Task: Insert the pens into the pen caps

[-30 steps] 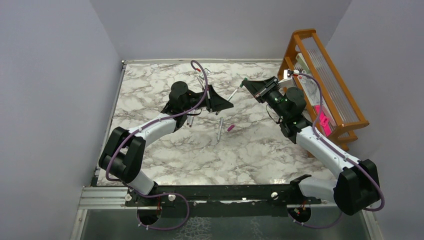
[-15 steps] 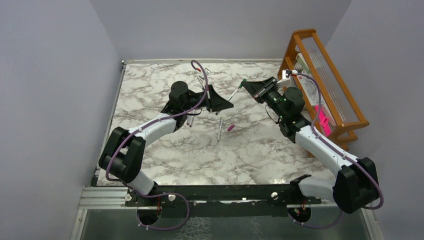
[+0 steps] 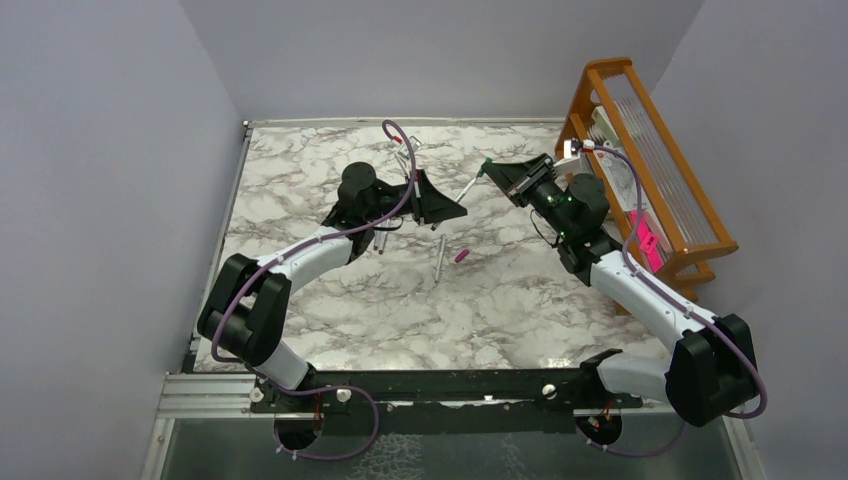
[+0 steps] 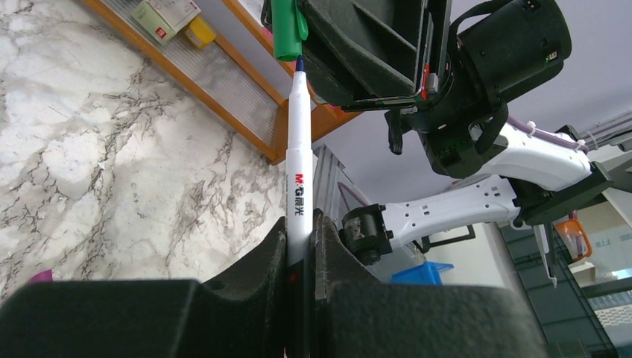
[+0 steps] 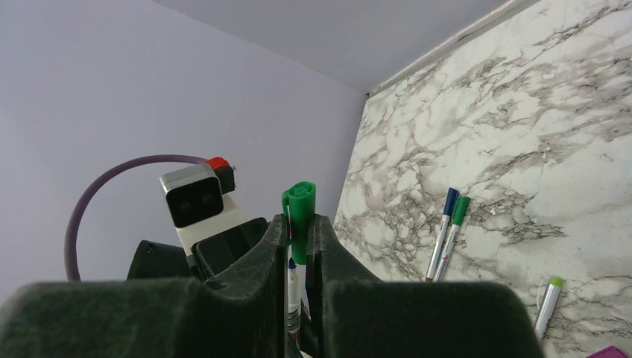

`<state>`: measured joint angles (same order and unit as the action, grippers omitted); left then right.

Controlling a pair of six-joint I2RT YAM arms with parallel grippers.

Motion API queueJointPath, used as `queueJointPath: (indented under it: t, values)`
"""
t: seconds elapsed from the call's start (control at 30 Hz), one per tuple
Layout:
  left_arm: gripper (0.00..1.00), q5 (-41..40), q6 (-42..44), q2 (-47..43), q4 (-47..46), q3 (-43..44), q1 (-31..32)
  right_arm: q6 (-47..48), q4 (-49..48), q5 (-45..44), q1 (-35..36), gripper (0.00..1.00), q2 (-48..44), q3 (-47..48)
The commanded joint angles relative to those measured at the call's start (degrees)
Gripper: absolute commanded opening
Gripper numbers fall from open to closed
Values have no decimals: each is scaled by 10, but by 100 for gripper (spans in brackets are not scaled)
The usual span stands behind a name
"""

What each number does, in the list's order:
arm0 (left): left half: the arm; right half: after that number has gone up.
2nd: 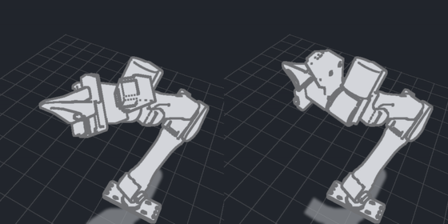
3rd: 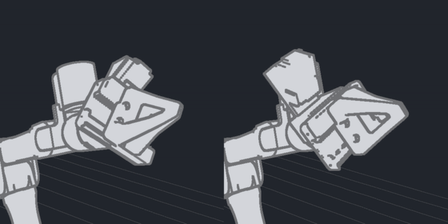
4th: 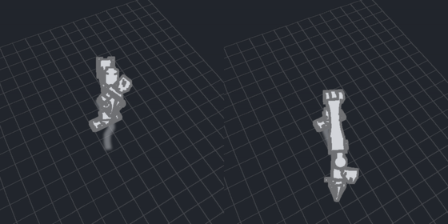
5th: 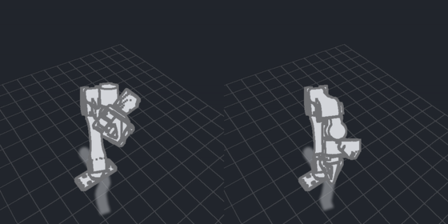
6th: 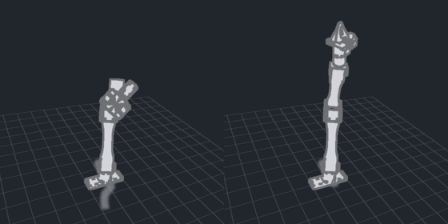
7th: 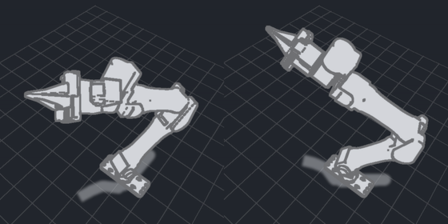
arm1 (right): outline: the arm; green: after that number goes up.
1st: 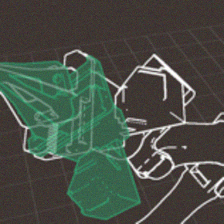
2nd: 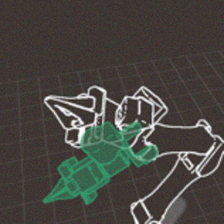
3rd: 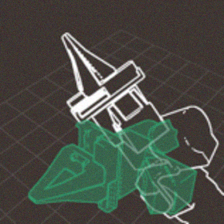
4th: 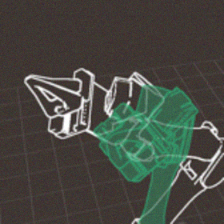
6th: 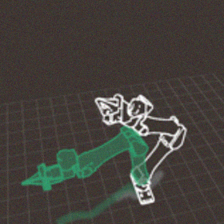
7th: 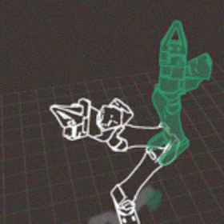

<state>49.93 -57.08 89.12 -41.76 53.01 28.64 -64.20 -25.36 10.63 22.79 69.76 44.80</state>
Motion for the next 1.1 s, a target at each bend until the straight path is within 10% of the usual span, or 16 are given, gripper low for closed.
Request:
queueJointPath:
  t: [0.0,1.07]
  values:
    - [0,14,7,-4,-22,20,4,9,-21,22,-2,1,6,-1]
    - [0,14,5,4,-23,18,4,33,-1,19,-25,1,-11,27]
